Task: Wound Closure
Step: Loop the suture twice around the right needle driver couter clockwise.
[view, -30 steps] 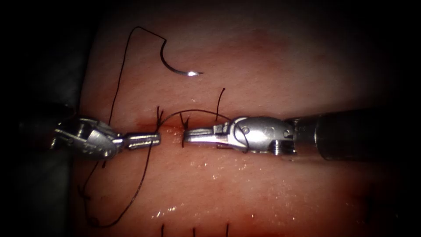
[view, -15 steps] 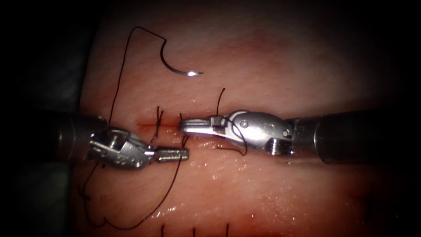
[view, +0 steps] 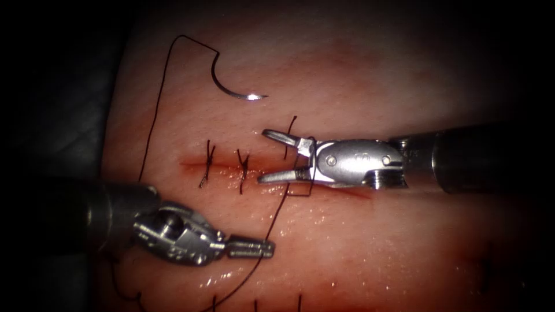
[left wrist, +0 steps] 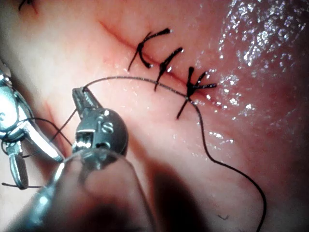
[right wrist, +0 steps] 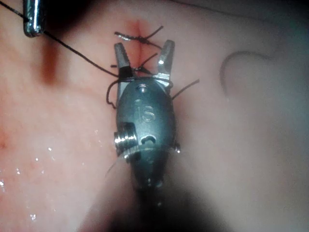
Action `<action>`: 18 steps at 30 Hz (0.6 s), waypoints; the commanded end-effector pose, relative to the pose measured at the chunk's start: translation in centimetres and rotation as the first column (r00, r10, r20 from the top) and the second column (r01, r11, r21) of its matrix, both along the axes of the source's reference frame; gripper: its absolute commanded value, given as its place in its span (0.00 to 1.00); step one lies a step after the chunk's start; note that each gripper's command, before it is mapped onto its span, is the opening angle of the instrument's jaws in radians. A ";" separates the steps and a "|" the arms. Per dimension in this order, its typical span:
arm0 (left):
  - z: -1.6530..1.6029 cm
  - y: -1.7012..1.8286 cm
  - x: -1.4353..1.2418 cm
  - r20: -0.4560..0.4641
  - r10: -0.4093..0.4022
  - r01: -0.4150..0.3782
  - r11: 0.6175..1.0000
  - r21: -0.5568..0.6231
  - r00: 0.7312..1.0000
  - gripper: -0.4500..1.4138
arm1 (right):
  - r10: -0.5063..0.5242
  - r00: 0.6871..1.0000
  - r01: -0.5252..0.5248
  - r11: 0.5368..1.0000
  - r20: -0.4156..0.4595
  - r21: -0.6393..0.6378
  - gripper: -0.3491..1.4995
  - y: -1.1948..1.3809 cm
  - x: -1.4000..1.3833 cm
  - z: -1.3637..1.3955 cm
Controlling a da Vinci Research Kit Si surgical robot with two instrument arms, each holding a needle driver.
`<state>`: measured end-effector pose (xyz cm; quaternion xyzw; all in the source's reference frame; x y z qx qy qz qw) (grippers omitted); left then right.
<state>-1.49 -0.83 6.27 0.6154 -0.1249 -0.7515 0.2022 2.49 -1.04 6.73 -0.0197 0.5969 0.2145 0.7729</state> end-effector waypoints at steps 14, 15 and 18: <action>-0.11 0.70 0.24 0.144 -0.133 0.131 0.991 0.023 0.981 0.00 | -0.279 0.959 0.282 0.958 -0.052 0.049 0.44 -0.25 0.22 0.19; -0.11 0.72 0.23 0.148 -0.132 0.130 0.991 0.025 0.980 0.00 | -0.295 0.952 0.300 0.953 -0.074 0.053 0.43 -0.26 0.23 0.20; -0.03 0.84 0.18 0.156 -0.131 0.130 0.991 0.014 0.979 0.00 | -0.322 0.939 0.332 0.941 -0.122 0.068 0.41 -0.29 0.25 0.21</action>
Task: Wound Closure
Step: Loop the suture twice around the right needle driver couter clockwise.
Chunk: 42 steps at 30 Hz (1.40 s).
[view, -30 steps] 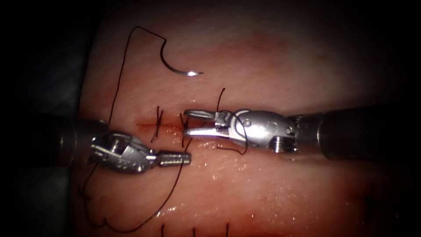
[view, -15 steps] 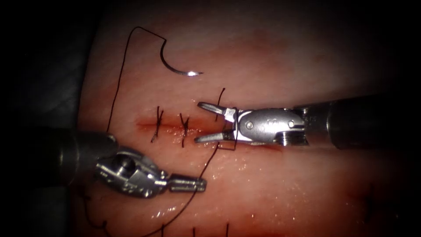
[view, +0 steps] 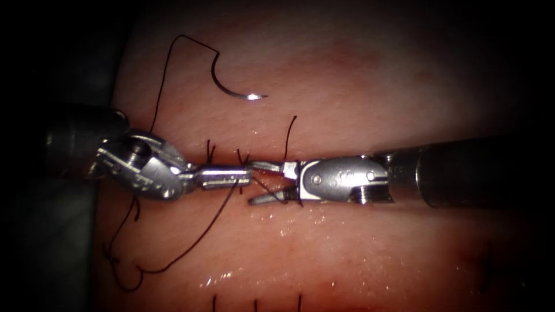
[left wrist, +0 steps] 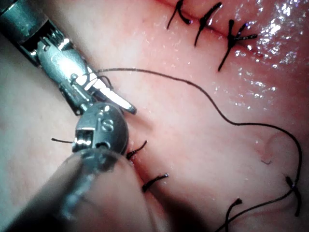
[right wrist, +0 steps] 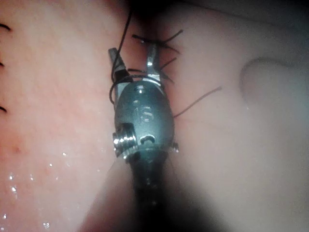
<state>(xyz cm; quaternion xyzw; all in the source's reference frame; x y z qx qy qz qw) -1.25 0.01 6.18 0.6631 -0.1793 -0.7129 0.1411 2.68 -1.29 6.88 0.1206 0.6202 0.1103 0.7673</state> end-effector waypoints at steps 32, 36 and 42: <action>1.61 -0.13 0.10 -0.088 0.132 -0.121 0.985 0.127 0.987 0.00 | 0.337 0.847 -0.221 0.926 -0.411 0.306 0.58 -0.04 -0.25 0.11; 1.62 -0.31 0.06 -0.114 0.150 -0.136 0.983 0.123 0.982 0.00 | 0.424 0.844 -0.315 0.887 -0.328 0.338 0.75 0.00 -0.29 0.14; 1.57 -0.61 -0.07 -0.150 0.171 -0.154 0.981 0.115 0.974 0.00 | 0.575 0.812 -0.469 0.747 -0.103 0.472 0.74 0.00 -0.42 0.14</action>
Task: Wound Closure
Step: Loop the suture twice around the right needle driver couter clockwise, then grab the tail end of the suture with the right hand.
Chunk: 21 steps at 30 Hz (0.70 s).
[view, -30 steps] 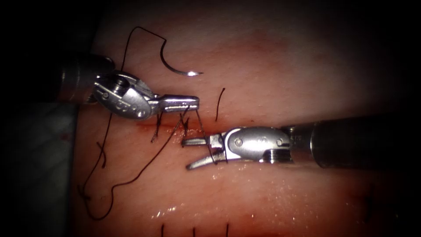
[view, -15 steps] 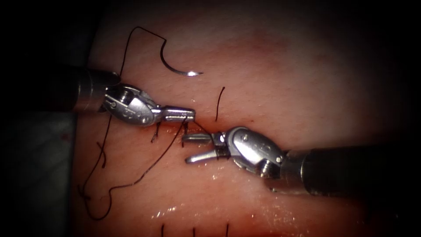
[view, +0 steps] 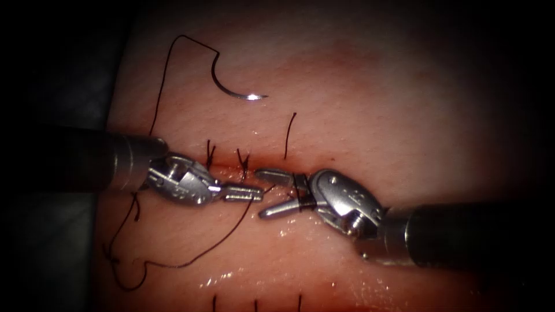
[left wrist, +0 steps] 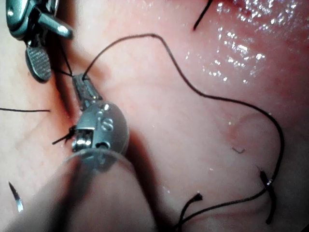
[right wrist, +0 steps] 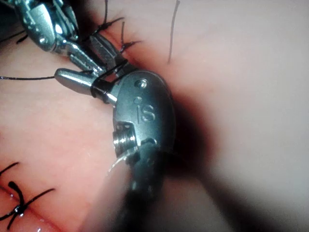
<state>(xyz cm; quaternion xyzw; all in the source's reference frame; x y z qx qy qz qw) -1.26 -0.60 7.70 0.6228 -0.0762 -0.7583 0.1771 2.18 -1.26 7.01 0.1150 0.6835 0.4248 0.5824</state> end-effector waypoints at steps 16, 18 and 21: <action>-0.18 -0.20 -0.30 -0.010 0.007 -0.007 1.000 -0.003 1.000 0.00 | 0.289 0.932 -0.339 0.907 0.216 0.248 0.67 -0.02 -0.08 0.00; -0.25 -0.22 -0.38 -0.013 0.001 -0.001 1.000 -0.001 1.000 0.00 | 0.324 0.908 -0.388 0.889 0.266 0.243 0.67 -0.01 -0.08 0.00; -0.39 -0.15 -0.46 -0.011 -0.006 0.006 1.000 0.011 1.000 0.00 | 0.318 0.885 -0.411 0.877 0.340 0.249 0.67 0.02 -0.09 0.05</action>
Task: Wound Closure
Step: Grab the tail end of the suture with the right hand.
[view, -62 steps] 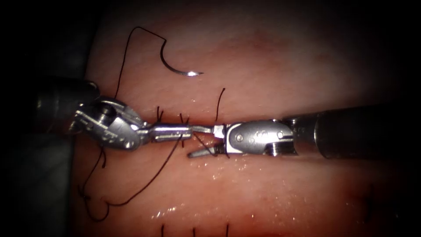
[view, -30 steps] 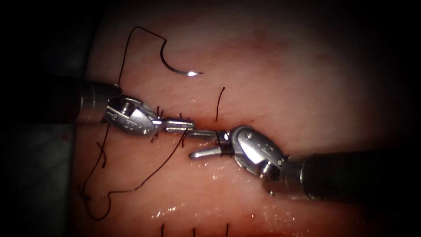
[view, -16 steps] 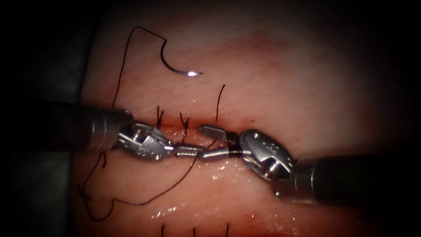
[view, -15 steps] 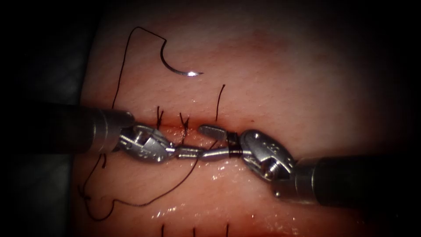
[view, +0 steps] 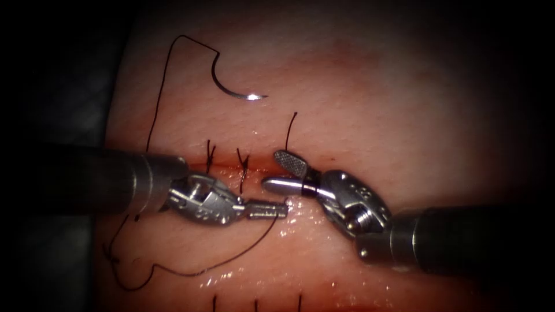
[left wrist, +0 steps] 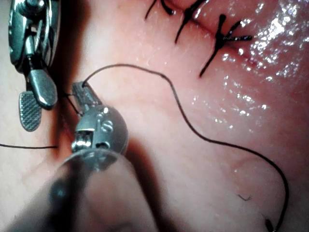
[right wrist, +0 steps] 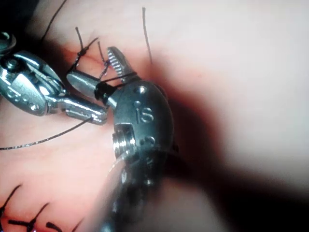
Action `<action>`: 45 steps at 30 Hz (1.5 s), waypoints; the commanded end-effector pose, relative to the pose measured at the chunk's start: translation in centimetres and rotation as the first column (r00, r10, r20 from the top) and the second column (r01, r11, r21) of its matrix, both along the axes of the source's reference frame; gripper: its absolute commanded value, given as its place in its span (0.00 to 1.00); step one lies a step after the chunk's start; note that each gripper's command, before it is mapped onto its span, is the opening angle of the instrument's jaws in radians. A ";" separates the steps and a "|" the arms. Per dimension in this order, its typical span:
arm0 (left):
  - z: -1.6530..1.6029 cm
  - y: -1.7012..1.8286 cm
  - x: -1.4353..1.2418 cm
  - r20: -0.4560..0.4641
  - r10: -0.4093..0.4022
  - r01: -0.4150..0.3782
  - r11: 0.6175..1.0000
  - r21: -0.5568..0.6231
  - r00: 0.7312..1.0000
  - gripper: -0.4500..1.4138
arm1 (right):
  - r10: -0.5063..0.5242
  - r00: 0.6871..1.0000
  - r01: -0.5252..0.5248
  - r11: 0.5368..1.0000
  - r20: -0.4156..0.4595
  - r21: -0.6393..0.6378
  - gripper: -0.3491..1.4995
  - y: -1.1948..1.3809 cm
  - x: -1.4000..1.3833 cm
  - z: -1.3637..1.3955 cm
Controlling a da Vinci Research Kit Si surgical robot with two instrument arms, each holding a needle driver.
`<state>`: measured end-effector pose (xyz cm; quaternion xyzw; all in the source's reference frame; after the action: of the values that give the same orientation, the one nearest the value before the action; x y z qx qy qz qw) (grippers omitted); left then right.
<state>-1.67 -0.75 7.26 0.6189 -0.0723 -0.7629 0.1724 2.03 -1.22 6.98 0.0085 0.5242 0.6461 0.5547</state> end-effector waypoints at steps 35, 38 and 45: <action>0.14 0.63 -0.14 0.022 -0.056 0.055 0.997 0.054 0.998 0.00 | 0.093 0.995 -0.096 0.989 0.035 0.113 0.63 0.26 -0.08 0.49; 0.14 0.64 -0.14 0.023 -0.056 0.055 0.997 0.055 0.998 0.00 | 0.094 0.995 -0.097 0.989 0.035 0.112 0.62 0.28 -0.03 0.50; 0.14 0.64 -0.12 0.024 -0.054 0.053 0.997 0.055 0.998 0.00 | 0.084 0.996 -0.088 0.988 0.041 0.123 0.00 0.29 0.02 0.49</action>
<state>-1.73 -0.12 7.33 0.6311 -0.0687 -0.7608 0.1348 1.99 -0.92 7.44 0.0078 0.4687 0.7041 0.5334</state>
